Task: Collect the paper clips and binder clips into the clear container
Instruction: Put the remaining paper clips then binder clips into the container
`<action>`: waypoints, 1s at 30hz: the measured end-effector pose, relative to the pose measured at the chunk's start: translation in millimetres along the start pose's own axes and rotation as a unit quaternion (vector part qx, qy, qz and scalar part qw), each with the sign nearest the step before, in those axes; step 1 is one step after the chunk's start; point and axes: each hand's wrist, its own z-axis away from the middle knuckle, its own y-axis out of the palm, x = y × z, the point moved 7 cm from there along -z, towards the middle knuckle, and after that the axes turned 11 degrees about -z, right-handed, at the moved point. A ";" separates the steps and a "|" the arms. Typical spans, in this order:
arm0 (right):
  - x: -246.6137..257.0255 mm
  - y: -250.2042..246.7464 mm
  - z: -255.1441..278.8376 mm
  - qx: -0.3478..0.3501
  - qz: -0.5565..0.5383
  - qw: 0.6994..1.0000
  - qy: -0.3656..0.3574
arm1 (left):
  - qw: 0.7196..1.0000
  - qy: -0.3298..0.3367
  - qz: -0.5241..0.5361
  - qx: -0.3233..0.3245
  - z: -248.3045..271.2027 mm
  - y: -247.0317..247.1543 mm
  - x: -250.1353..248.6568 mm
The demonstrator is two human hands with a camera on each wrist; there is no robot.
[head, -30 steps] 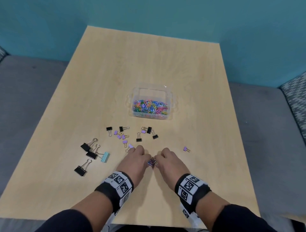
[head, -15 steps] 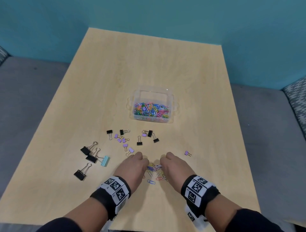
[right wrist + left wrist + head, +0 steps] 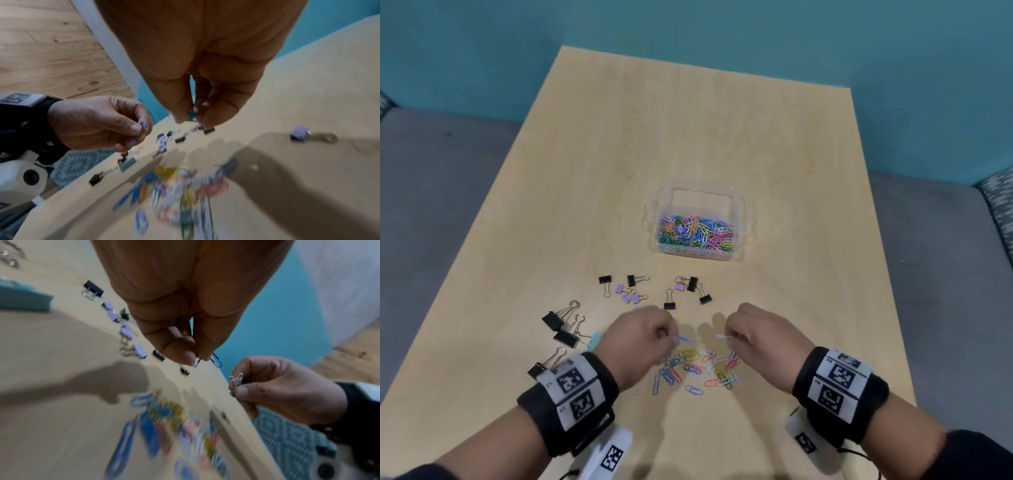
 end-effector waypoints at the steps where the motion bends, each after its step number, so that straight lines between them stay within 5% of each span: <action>1: 4.5 -11.8 -5.5 -0.016 0.005 1.000 -0.010 | 0.999 0.000 0.033 -0.009 -5.5 -12.5 -6.1; 4: 16.7 -55.9 -28.8 -0.087 0.026 0.995 -0.031 | 0.995 0.017 0.060 -0.071 -32.7 -55.3 -28.2; 8: 22.4 -103.7 -76.1 -0.166 0.055 0.984 -0.029 | 0.984 0.048 -0.052 -0.165 -80.7 -101.6 -58.8; 12: 18.1 -111.3 -112.2 -0.152 0.070 0.986 0.023 | 0.972 0.063 -0.153 -0.168 -108.6 -102.3 -74.0; 16: 10.8 -108.6 -89.3 -0.193 0.051 0.979 0.028 | 0.967 0.067 -0.152 -0.196 -83.3 -94.9 -61.5; 19: 3.6 -68.8 -47.0 -0.154 0.061 0.986 0.017 | 0.968 0.097 -0.137 -0.186 -33.8 -66.4 -39.8; 23: -11.1 19.0 8.7 -0.003 0.106 0.993 0.051 | 0.973 0.120 -0.193 -0.042 24.2 14.2 -2.7; 30: 1.5 100.1 52.0 -0.001 0.192 0.981 0.023 | 0.905 0.205 -0.373 -0.017 29.5 84.4 0.4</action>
